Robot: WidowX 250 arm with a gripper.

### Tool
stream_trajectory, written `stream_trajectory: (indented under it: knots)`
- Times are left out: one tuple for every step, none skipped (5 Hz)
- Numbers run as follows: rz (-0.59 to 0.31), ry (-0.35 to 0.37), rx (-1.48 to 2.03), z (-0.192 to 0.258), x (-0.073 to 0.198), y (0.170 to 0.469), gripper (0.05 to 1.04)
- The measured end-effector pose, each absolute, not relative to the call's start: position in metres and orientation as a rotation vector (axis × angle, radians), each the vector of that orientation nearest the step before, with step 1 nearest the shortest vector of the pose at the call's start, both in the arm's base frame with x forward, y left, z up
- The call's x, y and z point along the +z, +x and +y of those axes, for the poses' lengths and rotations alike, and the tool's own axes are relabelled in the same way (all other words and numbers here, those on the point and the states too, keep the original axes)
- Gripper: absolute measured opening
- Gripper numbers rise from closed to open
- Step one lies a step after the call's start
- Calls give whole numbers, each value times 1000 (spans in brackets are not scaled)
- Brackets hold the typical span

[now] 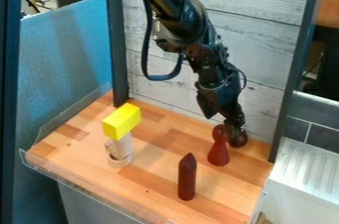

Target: Place the cone top of the yellow block

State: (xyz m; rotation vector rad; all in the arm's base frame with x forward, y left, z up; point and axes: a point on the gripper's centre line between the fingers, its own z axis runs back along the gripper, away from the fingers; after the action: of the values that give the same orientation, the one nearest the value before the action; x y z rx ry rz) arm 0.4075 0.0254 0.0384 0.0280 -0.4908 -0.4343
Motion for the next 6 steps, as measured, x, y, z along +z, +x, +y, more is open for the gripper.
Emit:
stream_trajectory:
  knots:
    - [-481,55,-425,29,31,413,1001]
    - [-467,56,-426,30,22,417,1001]
    - [-450,65,-427,32,15,419,1001]
    - [-423,62,-431,28,4,419,960]
    - [-420,50,-423,28,3,418,679]
    - [-407,10,-419,24,8,409,579]
